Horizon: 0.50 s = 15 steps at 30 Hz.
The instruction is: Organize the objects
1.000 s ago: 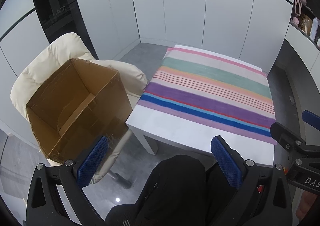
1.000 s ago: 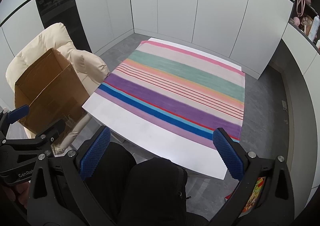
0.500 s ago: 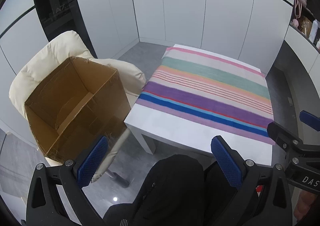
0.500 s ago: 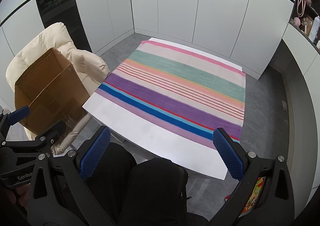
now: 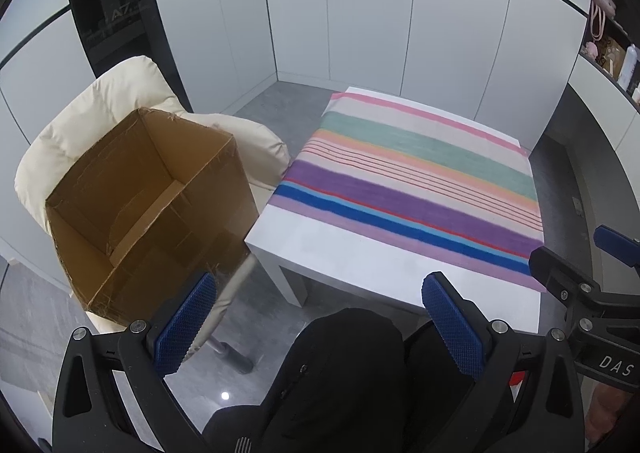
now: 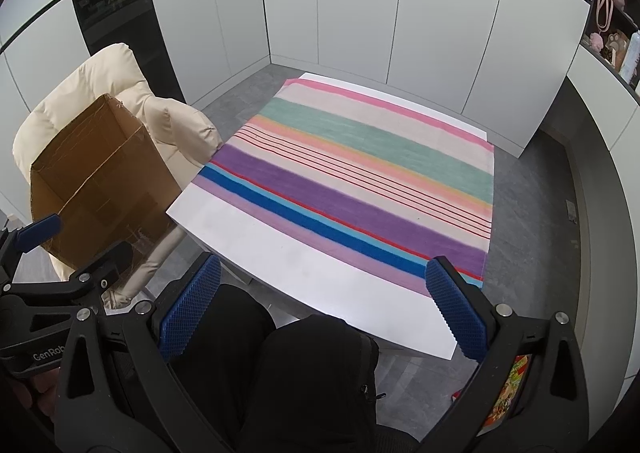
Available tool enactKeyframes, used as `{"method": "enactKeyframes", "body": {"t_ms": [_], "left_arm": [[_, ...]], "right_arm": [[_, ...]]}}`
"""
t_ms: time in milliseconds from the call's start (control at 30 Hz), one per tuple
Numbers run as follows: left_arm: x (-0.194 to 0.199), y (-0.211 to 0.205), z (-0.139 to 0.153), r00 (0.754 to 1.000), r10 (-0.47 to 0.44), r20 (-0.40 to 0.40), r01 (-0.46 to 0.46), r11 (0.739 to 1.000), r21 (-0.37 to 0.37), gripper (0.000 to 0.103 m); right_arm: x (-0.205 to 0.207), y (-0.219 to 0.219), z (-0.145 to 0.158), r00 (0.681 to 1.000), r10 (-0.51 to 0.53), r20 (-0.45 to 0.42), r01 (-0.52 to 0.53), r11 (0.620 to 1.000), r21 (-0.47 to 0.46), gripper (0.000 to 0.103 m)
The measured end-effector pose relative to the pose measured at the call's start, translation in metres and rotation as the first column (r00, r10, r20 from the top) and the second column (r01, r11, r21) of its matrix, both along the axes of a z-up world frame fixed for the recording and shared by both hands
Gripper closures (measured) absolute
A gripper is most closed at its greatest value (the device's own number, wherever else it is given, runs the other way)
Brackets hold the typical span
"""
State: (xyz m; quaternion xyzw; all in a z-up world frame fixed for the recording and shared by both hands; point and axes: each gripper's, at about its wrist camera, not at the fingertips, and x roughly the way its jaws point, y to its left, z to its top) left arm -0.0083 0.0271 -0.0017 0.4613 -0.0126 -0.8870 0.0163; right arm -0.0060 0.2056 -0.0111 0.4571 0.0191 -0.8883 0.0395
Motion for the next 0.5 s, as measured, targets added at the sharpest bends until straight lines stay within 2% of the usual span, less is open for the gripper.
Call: {"method": "enactKeyframes", "body": {"t_ms": [500], "left_arm": [[0.0015, 0.0009, 0.0006, 1.0, 0.0, -0.006, 0.0, 1.0, -0.002, 0.0]], "right_arm": [[-0.0005, -0.0016, 0.0014, 1.0, 0.002, 0.003, -0.001, 1.0, -0.003, 0.0]]}}
